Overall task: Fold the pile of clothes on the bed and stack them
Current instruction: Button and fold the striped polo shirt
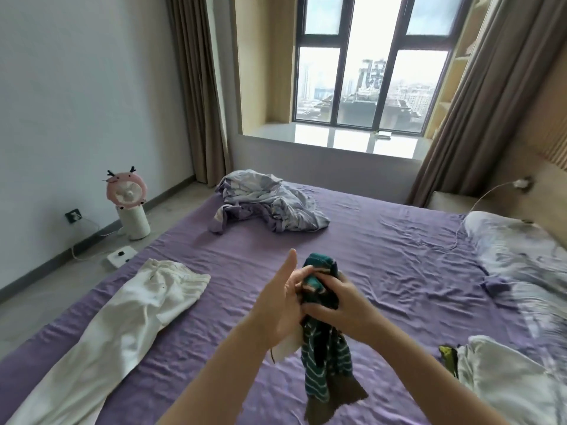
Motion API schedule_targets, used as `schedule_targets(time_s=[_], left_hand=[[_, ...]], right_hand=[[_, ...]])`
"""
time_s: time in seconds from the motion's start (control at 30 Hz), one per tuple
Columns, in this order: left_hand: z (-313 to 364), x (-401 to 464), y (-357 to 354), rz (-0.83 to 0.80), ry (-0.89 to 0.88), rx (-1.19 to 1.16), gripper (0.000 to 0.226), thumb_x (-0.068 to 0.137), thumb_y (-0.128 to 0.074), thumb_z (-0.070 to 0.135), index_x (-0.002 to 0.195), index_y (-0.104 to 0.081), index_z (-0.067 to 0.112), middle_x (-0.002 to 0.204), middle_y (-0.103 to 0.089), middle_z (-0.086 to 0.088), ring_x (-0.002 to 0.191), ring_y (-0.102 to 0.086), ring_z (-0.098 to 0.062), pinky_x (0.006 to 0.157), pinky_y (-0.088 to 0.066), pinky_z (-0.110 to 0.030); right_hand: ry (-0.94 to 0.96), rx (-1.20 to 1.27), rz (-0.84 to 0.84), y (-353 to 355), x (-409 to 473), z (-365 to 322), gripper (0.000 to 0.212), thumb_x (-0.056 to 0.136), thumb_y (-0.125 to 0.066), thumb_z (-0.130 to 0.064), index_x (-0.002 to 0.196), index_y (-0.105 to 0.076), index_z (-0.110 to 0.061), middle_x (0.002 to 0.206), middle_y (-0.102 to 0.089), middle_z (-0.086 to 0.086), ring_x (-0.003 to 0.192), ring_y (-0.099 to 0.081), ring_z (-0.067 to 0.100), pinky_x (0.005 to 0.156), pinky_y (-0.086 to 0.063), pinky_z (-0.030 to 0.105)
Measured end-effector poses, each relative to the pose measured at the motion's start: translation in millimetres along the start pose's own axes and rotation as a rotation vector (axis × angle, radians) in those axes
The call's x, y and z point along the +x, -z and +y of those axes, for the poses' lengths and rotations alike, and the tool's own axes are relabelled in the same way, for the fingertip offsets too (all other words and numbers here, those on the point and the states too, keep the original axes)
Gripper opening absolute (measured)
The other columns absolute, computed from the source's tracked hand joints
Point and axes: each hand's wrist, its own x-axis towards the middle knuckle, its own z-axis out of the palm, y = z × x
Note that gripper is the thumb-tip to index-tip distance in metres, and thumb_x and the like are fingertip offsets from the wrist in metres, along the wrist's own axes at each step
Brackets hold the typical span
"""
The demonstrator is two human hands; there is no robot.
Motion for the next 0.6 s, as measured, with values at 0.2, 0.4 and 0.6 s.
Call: schedule_targets(time_s=[0.2,0.4,0.6], left_hand=[[15,-7,-40,0.191,-0.238,0.863,0.029,0.095,-0.056,0.011,0.122,-0.059,0.001,0.093,-0.067,-0.009,0.077,-0.063,-0.012,0.07,-0.053,-0.02],[34,5,-81,-0.132,-0.16,1.095,0.059,0.085,-0.069,0.034,0.138,-0.042,0.034,0.112,-0.064,-0.002,0.104,-0.062,-0.013,0.092,-0.05,-0.023],[28,5,-85,-0.24,-0.095,0.997,0.043,0.096,-0.055,0.017,0.112,-0.059,0.058,0.097,-0.071,-0.014,0.084,-0.07,-0.021,0.067,-0.057,-0.028]], right_hand=[[-0.131,0.373,0.006,90,-48,-3,0.018,0.091,-0.055,-0.001,0.092,-0.068,-0.014,0.081,-0.07,0.003,0.082,-0.065,0.024,0.077,-0.053,0.036],[-0.048,0.472,-0.172,134,-81,-23,0.012,0.079,-0.073,-0.014,0.09,-0.074,-0.021,0.085,-0.071,0.003,0.084,-0.068,0.019,0.072,-0.053,0.023],[-0.122,0.499,0.086,146,-124,-6,0.03,0.078,-0.071,-0.023,0.107,-0.071,-0.015,0.097,-0.072,0.012,0.092,-0.069,0.025,0.076,-0.054,0.024]])
